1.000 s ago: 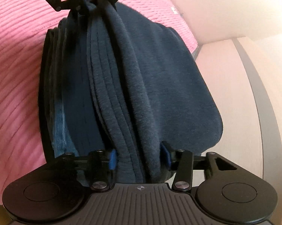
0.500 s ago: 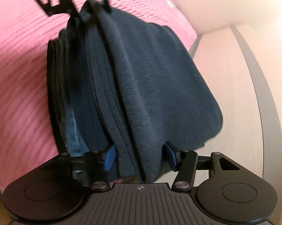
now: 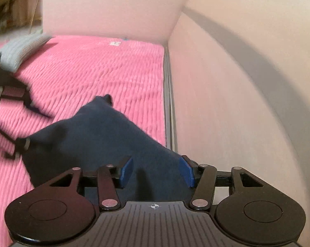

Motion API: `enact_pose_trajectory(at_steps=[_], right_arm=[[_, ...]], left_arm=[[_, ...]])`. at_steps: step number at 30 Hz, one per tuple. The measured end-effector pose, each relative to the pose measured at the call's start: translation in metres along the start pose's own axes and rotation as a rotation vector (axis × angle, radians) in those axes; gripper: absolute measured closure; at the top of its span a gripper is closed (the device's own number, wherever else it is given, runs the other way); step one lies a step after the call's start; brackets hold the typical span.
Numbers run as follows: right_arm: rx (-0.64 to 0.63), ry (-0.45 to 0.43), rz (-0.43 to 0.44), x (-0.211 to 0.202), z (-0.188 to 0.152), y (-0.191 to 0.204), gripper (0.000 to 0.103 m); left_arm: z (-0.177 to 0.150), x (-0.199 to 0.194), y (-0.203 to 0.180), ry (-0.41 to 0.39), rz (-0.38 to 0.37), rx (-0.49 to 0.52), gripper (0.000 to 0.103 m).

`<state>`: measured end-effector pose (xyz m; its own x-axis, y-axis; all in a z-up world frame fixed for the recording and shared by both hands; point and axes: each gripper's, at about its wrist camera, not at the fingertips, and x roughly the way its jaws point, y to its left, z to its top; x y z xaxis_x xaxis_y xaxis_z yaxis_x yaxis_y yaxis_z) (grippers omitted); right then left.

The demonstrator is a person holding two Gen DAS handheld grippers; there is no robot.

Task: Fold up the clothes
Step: 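Open both grippers and press the bundle square on the stack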

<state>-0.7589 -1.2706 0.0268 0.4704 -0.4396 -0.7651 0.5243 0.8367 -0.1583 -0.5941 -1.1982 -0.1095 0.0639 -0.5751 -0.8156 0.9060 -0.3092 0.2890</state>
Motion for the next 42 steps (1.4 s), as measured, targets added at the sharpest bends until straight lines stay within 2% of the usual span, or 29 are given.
enact_pose_trajectory(at_steps=[1,4,6,11,15,19,24,27,29,32,35,42], right_arm=[[0.032,0.044,-0.01,0.014,-0.005,-0.01,0.075],[0.172,0.078,0.029,0.031,-0.027,-0.036,0.075],[0.168,0.064,0.032,0.032,-0.032,-0.037,0.075],[0.195,0.065,0.039,0.039,-0.035,-0.03,0.075],[0.197,0.047,0.02,0.052,-0.047,-0.011,0.075],[0.207,0.052,0.034,0.071,-0.043,-0.014,0.075],[0.206,0.047,0.057,0.043,-0.025,-0.019,0.074],[0.212,0.003,0.049,0.008,-0.03,-0.01,0.073],[0.232,-0.011,0.074,-0.015,-0.043,0.002,0.073],[0.262,0.071,0.115,-0.017,-0.078,0.019,0.073],[0.373,0.097,0.143,-0.001,-0.105,0.018,0.074],[0.343,0.086,0.168,0.004,-0.104,0.018,0.073]], left_arm=[[-0.003,0.008,0.0,0.0,-0.007,-0.012,0.066],[-0.001,0.014,-0.001,-0.009,-0.015,-0.038,0.066],[0.0,0.007,0.002,0.0,-0.007,-0.024,0.066],[0.001,0.023,-0.003,0.012,-0.037,-0.004,0.065],[-0.002,0.026,-0.006,0.007,-0.056,0.017,0.065],[0.0,0.031,-0.005,0.011,-0.048,0.02,0.065],[0.0,0.018,-0.001,0.022,-0.049,0.029,0.065],[-0.001,0.006,0.005,-0.008,-0.054,0.013,0.065],[0.001,-0.001,0.007,-0.031,-0.066,-0.014,0.064],[0.001,-0.002,0.006,-0.028,-0.083,-0.037,0.063],[-0.003,0.011,-0.001,0.019,-0.085,-0.025,0.063],[-0.009,-0.004,0.001,0.048,-0.053,-0.103,0.059]])
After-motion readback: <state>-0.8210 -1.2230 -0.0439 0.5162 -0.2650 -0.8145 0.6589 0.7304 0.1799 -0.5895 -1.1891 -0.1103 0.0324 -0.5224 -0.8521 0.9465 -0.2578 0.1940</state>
